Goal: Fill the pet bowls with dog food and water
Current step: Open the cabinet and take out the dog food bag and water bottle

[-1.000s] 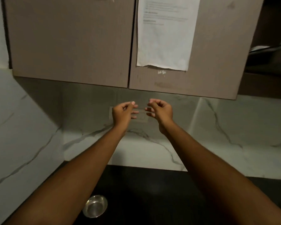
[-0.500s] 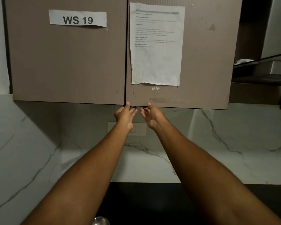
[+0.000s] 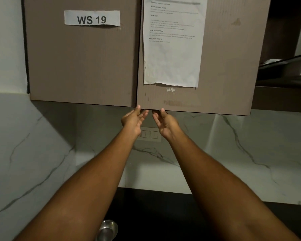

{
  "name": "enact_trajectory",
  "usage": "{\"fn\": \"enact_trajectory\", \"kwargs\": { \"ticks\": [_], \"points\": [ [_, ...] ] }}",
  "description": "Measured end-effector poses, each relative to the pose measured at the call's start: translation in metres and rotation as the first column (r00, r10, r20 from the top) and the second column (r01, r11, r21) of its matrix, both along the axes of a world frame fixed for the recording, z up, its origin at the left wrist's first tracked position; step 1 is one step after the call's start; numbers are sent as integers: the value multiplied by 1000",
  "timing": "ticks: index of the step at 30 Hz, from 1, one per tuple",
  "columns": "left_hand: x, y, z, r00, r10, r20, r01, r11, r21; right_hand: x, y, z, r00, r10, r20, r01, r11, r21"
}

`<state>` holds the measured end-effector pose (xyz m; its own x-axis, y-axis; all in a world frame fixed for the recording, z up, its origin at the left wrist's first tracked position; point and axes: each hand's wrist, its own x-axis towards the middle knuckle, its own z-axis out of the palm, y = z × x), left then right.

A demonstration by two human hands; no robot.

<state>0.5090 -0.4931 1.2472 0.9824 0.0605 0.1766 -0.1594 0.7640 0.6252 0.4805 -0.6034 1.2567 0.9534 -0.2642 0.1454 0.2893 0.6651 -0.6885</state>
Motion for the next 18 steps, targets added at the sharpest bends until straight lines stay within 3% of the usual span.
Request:
{"fn": "enact_trajectory", "kwargs": {
  "ticks": [9, 18],
  "points": [
    [-87, -15, -18, 945, 285, 161, -292, 956, 22, -70, -14, -17, 973, 188, 131, -191, 981, 12],
    [-222, -29, -18, 899, 347, 268, -379, 922, 77, -166, -37, -29, 945, 242, 222, -265, 961, 79]
  ]
}}
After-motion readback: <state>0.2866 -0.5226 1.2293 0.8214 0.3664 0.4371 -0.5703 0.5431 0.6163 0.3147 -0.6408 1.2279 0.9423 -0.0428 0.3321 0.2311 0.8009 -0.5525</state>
